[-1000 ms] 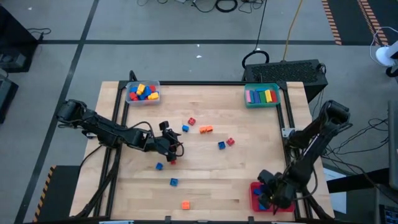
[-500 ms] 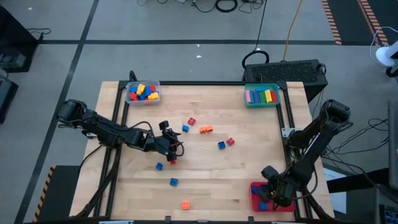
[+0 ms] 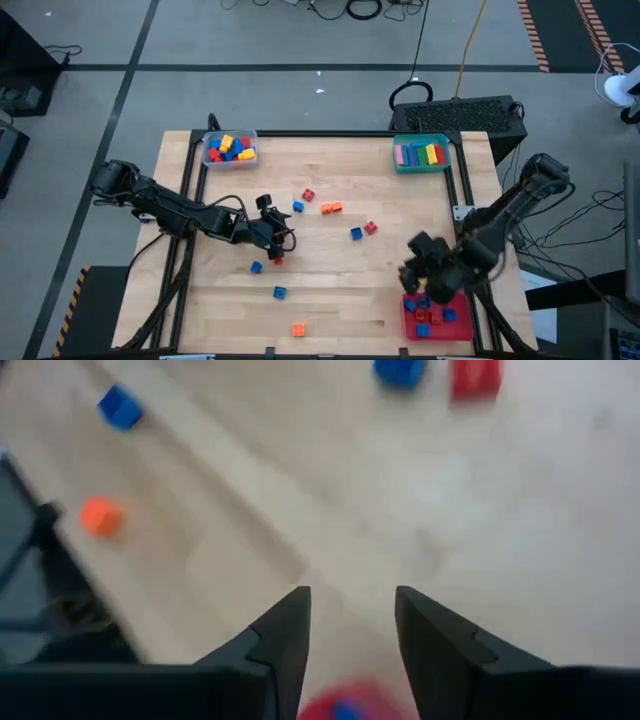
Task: Sort blocks by size
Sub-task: Put the small orange game piece into the red bin
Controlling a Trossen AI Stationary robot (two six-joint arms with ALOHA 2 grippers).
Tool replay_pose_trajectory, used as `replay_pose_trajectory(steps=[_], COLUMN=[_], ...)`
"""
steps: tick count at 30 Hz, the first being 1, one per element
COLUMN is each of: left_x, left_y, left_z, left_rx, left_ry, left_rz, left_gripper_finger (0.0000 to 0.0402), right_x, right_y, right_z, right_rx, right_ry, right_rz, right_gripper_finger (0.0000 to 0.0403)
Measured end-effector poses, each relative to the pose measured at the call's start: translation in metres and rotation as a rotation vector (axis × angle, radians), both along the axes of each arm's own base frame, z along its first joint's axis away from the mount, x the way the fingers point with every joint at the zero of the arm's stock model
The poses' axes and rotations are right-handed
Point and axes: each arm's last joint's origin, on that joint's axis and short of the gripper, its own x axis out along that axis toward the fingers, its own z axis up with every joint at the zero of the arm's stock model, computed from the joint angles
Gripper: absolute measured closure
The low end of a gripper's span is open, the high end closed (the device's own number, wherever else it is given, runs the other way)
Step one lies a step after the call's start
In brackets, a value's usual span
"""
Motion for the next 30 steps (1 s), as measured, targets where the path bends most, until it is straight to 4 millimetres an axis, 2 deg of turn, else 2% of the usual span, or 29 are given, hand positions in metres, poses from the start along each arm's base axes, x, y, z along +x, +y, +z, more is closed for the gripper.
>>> replay_pose_trajectory(steps=[7,14,19,25,30], left_x=[0.0,-0.003,-0.004,-0.004,-0.003], left_y=[-0.002,-0.011,-0.016,-0.016,-0.012], left_z=[0.0,-0.001,-0.001,-0.001,-0.001], left_rx=[-0.022,-0.046,-0.046,-0.04,-0.038], left_ry=[0.002,0.005,0.002,0.003,0.008], left_rz=[-0.018,-0.046,-0.068,-0.063,-0.045], left_gripper_finger=[0.0212,0.0212,0.0212,0.0212,0.0212], right_x=[0.047,0.097,0.123,0.146,0.169], right_y=[-0.047,-0.087,-0.112,-0.141,-0.161], right_z=[-0.006,-0.011,-0.024,-0.046,-0.068], right_rx=[-0.207,-0.347,-0.402,-0.459,-0.503], right_ry=[0.021,-0.074,-0.095,-0.087,0.004], right_rz=[0.103,0.307,0.41,0.439,0.542], right_gripper_finger=[0.0277,0.0277,0.0277,0.0277,0.0264])
